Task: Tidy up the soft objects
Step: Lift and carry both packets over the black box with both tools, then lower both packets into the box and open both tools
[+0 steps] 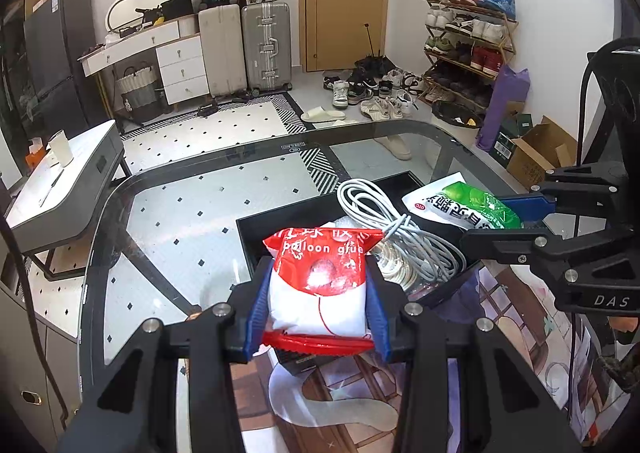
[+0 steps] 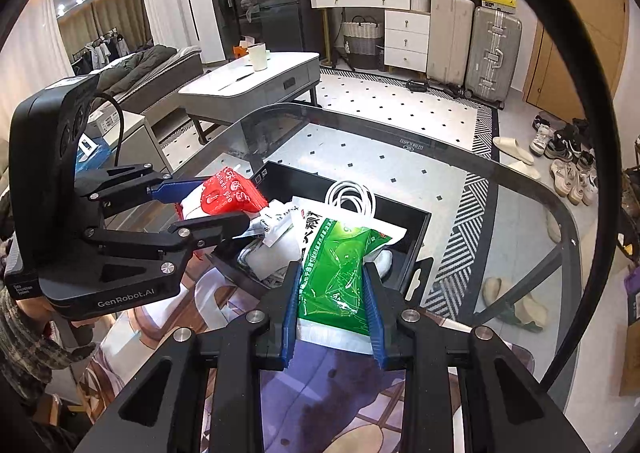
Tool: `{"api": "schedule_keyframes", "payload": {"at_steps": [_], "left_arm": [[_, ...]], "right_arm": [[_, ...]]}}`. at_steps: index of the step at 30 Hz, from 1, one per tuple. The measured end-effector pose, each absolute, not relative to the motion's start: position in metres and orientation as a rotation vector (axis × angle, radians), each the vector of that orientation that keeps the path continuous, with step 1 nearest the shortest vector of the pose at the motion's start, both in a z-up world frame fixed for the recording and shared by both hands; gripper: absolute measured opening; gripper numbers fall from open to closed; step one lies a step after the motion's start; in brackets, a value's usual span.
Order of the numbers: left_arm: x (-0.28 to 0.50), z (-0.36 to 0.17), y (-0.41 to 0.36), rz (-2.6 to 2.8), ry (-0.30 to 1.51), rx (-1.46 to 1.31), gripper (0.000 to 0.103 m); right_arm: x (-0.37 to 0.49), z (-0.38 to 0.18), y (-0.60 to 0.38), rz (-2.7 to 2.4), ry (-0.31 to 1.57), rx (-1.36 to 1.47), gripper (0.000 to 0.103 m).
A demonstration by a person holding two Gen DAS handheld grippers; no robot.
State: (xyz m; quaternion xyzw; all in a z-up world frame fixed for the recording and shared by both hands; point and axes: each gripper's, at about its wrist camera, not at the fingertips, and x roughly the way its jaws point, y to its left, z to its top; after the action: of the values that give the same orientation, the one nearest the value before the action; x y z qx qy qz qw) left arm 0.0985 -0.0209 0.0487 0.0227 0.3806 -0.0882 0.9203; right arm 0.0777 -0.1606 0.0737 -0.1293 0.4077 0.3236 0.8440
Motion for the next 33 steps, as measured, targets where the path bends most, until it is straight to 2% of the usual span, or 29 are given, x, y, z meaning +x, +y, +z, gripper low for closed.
{"api": "schedule_keyframes", "payload": {"at_steps": [33], "left_arm": [[0.147,0.018,-0.017,-0.211,0.863,0.029,0.041]], "right_arm": [[0.123,0.044,-0.128,0.681,0.915,-0.364,0.029]]}}
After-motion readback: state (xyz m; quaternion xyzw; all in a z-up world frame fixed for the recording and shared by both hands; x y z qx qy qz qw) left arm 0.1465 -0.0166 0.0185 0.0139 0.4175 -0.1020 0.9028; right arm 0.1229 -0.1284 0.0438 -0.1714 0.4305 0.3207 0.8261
